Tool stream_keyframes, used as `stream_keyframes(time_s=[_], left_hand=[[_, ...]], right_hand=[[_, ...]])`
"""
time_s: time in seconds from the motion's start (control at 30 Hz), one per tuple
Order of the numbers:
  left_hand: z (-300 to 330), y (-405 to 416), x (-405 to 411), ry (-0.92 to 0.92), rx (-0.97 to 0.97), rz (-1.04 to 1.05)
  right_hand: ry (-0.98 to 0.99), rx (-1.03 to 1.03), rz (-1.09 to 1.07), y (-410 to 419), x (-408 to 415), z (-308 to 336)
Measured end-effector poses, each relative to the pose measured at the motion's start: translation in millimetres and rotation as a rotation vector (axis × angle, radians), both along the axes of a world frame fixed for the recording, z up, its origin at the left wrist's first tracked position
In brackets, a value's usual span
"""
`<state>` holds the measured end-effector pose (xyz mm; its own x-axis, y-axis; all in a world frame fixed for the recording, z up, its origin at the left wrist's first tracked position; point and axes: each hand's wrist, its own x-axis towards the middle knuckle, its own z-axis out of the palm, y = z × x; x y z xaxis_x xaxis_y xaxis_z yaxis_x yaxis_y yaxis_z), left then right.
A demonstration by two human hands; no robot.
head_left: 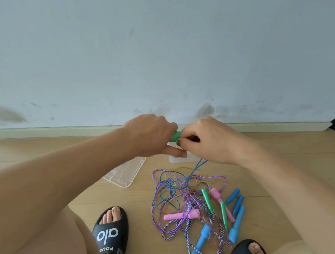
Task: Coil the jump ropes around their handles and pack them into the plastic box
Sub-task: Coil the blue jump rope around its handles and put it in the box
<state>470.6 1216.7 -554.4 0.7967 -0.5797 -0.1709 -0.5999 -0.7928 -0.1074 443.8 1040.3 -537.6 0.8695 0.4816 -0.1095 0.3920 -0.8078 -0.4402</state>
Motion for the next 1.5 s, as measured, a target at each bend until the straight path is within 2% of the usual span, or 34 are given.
stream_keyframes(time_s=[0.17, 0.3, 0.37, 0.47, 0.6, 0.73, 0.87, 0.97, 1.03, 1.23, 1.33, 1.5], left_hand=[[0, 1, -8, -0.027, 0.005, -0.141], [5, -6, -18, -0.014, -0.032, -0.217], [7, -8, -24, 0.013, -0.129, -0.213], [15, -9, -27, 0.135, -0.398, -0.149], [26, -7, -28, 0.132, -0.758, -0.051], [27, -7, -22, 0.135, -0.91, 0.214], [23, -7, -15, 0.166, -0.86, 0.32], [18, 2, -5, 0.135, -0.803, 0.401], [18, 12, 2, 0.115, -0.767, 0.401], [19, 19, 4, 0.018, -0.596, 0.217], [19, 18, 0, 0.011, -0.493, 0.145], [23, 25, -2, 0.057, -0.425, 0.001]], right_hand=[[0.202, 0.168, 0.007, -9, -2, 5], [0.318, 0.43, -0.048, -18, 3, 14], [0.388, 0.578, -0.101, -23, 7, 17], [0.47, 0.772, -0.217, -24, 10, 10], [0.282, 0.835, -0.365, -5, 6, 0], [0.064, 0.771, -0.543, 9, 0, -5], [0.079, 0.654, -0.561, 16, -7, -8], [0.151, 0.609, -0.505, 15, -13, -7], [0.115, 0.567, -0.447, 13, -16, -3], [-0.058, 0.456, -0.298, 7, -16, 12], [-0.041, 0.439, -0.265, 2, -18, 15], [0.059, 0.486, -0.285, -4, -17, 23]])
